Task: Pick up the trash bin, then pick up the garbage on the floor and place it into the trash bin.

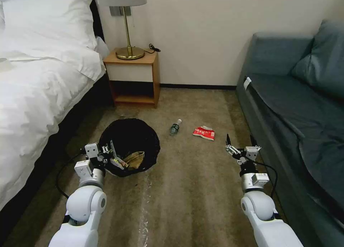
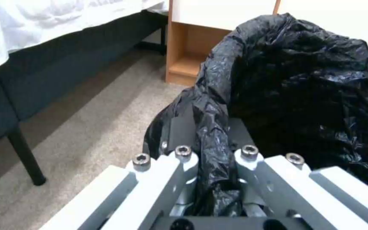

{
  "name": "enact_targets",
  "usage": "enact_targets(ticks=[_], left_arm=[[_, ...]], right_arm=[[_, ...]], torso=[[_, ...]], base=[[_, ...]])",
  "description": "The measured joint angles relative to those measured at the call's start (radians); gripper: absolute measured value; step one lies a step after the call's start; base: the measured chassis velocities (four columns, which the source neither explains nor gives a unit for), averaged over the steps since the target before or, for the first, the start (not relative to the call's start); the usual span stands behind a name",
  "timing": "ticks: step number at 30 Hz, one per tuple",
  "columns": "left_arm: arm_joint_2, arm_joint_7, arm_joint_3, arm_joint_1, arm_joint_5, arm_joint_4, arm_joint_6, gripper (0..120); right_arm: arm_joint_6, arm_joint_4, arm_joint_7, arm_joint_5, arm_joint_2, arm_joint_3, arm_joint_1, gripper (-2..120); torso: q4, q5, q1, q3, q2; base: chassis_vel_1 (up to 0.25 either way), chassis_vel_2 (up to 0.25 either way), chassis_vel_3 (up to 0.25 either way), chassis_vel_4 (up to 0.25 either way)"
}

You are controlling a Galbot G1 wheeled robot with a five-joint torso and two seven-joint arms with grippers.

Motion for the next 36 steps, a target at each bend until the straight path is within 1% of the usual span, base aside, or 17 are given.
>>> enact_targets(ticks=[19,36], left_arm=[[-0.004,0.002,0.001,0.003,0.0,0.001,-0.004,4],[-0.006,0.001,-0.008,0.01,0.001,0.0,-0.011,4]], right_arm=[[0.008,-0.002,-0.01,-0.001,0.004,0.015,-0.01,100],[0.02,-0.002,-0.022,-0.004,0.014,0.015,-0.024,100]], torso=[[0.0,0.0,0.0,0.0,0.0],[-0.0001,-0.0001,0.0,0.0,0.0]], base=[[-0.019,0.017,0.019,-0.017],[-0.043,0.041,0.038,-0.038]])
